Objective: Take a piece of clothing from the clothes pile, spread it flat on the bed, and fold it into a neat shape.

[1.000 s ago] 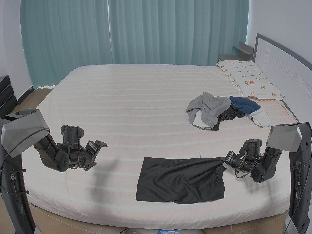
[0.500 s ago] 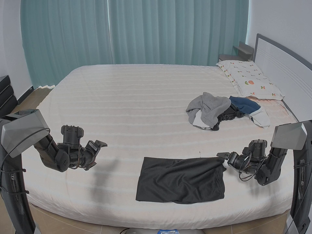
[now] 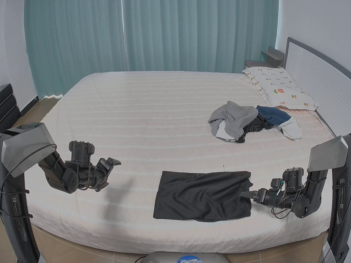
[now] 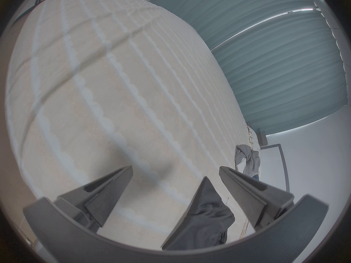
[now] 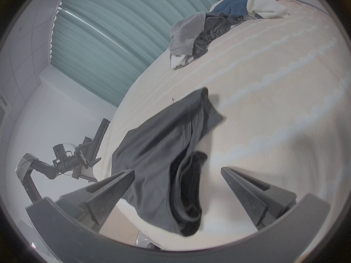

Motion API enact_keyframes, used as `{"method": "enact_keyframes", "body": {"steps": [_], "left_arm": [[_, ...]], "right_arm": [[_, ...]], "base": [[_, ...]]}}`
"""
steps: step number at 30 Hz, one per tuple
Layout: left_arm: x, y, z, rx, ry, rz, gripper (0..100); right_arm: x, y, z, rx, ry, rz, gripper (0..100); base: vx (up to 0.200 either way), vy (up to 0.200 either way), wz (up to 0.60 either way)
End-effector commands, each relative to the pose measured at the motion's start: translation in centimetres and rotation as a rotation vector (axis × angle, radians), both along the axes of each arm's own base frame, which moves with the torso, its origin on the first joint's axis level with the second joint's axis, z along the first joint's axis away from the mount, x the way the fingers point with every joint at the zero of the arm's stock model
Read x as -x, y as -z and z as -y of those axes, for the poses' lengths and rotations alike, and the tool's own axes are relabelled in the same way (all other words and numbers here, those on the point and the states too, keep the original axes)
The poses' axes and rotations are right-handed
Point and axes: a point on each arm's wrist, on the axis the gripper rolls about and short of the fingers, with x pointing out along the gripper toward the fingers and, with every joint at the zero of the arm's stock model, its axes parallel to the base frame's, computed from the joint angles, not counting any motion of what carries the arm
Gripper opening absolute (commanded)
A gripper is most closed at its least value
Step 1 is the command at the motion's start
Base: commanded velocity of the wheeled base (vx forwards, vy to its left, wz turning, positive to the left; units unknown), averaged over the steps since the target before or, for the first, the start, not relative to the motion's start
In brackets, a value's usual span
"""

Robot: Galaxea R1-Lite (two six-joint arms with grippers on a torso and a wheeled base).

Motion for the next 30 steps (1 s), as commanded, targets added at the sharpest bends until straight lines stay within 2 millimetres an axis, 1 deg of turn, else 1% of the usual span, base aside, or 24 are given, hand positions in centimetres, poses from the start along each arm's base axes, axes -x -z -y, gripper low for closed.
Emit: {"method": "enact_keyframes", "body": {"steps": [1,6,10,13,14,18,21,30], "left_arm": [[0.0,0.1,0.0,0.0,0.0,-0.002,100],[0.0,0.1,0.0,0.0,0.001,-0.002,100],[0.0,0.1,0.0,0.0,0.001,-0.002,100],[0.0,0.1,0.0,0.0,0.001,-0.002,100],[0.0,0.0,0.0,0.0,0.001,-0.001,100],[0.0,0.0,0.0,0.0,0.001,-0.001,100],[0.0,0.0,0.0,0.0,0.001,-0.001,100],[0.0,0.0,0.0,0.0,0.001,-0.001,100]], "right_arm": [[0.2,0.0,-0.1,0.0,-0.008,0.0,100],[0.3,0.1,-0.3,0.01,-0.031,0.007,100],[0.4,0.1,-0.9,0.012,-0.05,0.005,100],[0.3,0.5,-0.9,0.016,-0.057,0.002,100],[0.4,0.6,-1.0,0.021,-0.062,0.002,0],[0.7,0.6,-1.4,0.041,-0.086,0.002,0],[1.0,0.6,-1.3,0.047,-0.089,-0.007,0],[2.6,0.0,0.1,0.131,-0.122,0.024,0]], "base": [[0.0,0.0,0.0],[0.0,0.0,0.0],[0.0,0.0,0.0],[0.0,0.0,0.0],[0.0,0.0,0.0],[0.0,0.0,0.0],[0.0,0.0,0.0],[0.0,0.0,0.0]]}}
